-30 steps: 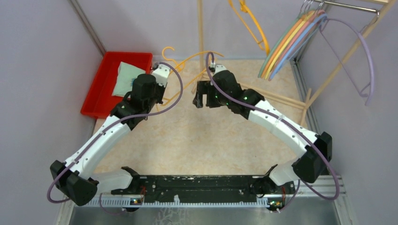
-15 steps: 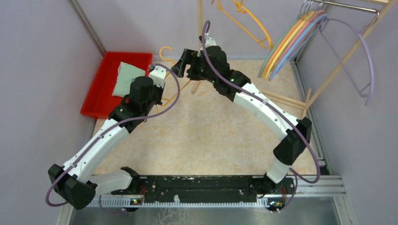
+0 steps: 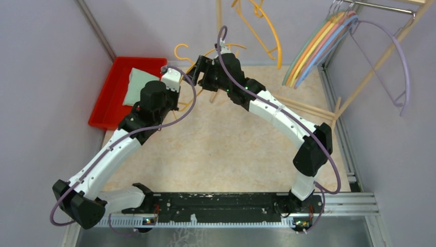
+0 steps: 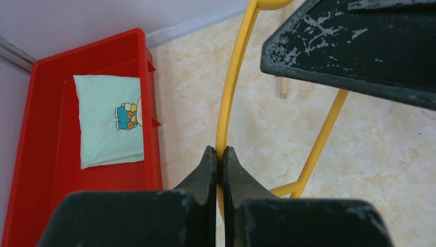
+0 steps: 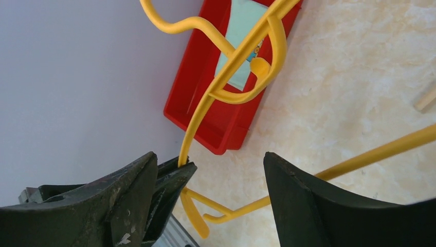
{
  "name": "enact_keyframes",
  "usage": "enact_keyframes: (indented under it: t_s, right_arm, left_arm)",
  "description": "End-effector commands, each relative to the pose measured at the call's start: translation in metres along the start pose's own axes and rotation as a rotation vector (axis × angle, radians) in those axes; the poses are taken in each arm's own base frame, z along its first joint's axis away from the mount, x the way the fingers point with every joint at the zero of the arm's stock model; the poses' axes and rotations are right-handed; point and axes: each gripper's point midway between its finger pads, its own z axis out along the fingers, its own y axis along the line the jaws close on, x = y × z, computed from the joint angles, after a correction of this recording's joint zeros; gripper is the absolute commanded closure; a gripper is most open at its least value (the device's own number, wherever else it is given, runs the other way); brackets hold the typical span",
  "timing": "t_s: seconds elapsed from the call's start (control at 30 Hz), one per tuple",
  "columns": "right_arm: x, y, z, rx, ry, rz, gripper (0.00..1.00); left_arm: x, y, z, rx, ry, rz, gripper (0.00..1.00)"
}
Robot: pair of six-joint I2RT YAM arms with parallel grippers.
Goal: Organize the hangers
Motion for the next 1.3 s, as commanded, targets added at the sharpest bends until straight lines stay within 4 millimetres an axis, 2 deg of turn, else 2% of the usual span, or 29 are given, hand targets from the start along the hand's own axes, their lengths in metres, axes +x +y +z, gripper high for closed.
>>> enact_keyframes:
  t_s: [0.0, 0.37, 0.57, 0.73, 0.77, 0.87, 1.1, 1.13, 1.17, 1.27]
  right_arm:
    - [-0.021, 0.028, 0.002, -0.105, -0.06, 0.026, 0.25]
    - [-0.011, 0.03, 0.028, -0.145, -0.023, 0.047, 0.3]
    - [-0.012, 0.033, 0.032, -0.161, -0.025, 0.042, 0.38]
    - [-0.012, 0.04, 0.03, -0.198, -0.022, 0.031, 0.56]
    - [-0.012, 0.041, 0.029, -0.206, -0.024, 0.021, 0.63]
    - [-0.015, 0.044, 0.024, -0.215, -0.034, -0.008, 0.98]
    - [-0.027, 0.047, -0.002, -0.222, -0.08, -0.066, 1.0]
    - [-0.029, 0.047, -0.006, -0.225, -0.089, -0.073, 1.0]
    - [-0.031, 0.046, -0.009, -0.224, -0.097, -0.08, 1.0]
    - [-0.04, 0.046, -0.02, -0.231, -0.113, -0.089, 1.0]
  left_arm:
    - [-0.029, -0.004, 0.001, 0.018, -0.08, -0.059, 1.0]
    - [-0.053, -0.023, -0.004, 0.112, -0.134, -0.111, 1.0]
    - [-0.056, -0.036, -0.006, 0.168, -0.141, -0.158, 1.0]
    - [-0.058, -0.044, -0.002, 0.196, -0.149, -0.182, 1.0]
    - [-0.058, -0.046, -0.001, 0.199, -0.149, -0.183, 1.0]
    - [-0.058, -0.05, 0.002, 0.211, -0.153, -0.186, 1.0]
    - [-0.062, -0.05, 0.0, 0.215, -0.164, -0.193, 1.0]
    - [-0.062, -0.047, -0.002, 0.202, -0.169, -0.195, 0.96]
    - [-0.062, -0.043, -0.005, 0.19, -0.174, -0.196, 0.86]
    - [-0.058, -0.031, -0.012, 0.143, -0.181, -0.178, 0.69]
